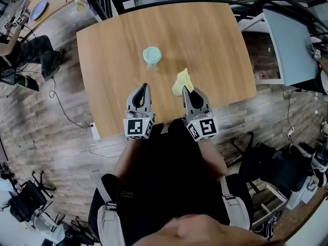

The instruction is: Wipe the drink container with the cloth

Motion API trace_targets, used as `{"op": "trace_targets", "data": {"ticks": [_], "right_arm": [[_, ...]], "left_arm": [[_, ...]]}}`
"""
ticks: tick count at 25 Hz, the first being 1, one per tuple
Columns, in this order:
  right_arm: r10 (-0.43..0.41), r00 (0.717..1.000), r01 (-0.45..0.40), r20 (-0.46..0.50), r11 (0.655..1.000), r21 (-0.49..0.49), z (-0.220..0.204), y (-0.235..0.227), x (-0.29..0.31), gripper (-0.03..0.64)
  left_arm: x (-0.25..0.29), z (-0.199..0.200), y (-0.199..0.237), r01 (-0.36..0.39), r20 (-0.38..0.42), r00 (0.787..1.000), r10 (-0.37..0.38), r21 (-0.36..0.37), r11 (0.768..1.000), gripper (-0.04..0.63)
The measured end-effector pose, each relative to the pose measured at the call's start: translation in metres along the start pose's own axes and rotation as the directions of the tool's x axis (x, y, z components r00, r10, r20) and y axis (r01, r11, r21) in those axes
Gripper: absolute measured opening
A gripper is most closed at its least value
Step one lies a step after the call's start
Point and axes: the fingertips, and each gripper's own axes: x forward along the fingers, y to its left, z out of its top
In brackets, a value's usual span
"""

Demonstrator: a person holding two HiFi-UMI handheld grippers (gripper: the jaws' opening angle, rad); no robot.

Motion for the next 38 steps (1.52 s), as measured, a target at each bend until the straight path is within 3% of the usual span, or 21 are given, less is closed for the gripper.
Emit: {"op": "trace_targets", "data": {"ticks": [5, 16, 21, 27, 38], "right_arm": [[-0.01, 0.999, 0.012, -0.052, 0.999, 0.041, -0.015, -0.01, 0.02, 0.04], [0.112, 0.985, -0.094, -0.134, 0.987, 0.133, -0.056, -0.057, 0.1, 0.04], [0.189, 0.966, -0.163, -0.177, 0.975, 0.149, -0.072, -0.066, 0.125, 0.04], [0.242, 0.944, -0.19, -0.224, 0.954, 0.231, -0.106, -0.069, 0.145, 0.04], [0.339, 0.896, -0.251, -0.287, 0.92, 0.302, -0.149, -0.063, 0.172, 0.04]], "left_arm": [[0.028, -0.013, 0.011, -0.003, -0.039, 0.999, 0.002, -0.025, 1.0, 0.021], [0.099, -0.053, 0.025, -0.076, -0.134, 0.988, 0.077, 0.014, 0.997, 0.021], [0.117, -0.069, 0.03, -0.126, -0.161, 0.979, 0.123, -0.01, 0.992, 0.021], [0.124, -0.097, 0.05, -0.195, -0.214, 0.959, 0.186, -0.02, 0.981, 0.021], [0.13, -0.115, 0.052, -0.191, -0.269, 0.945, 0.187, 0.013, 0.982, 0.021]]}}
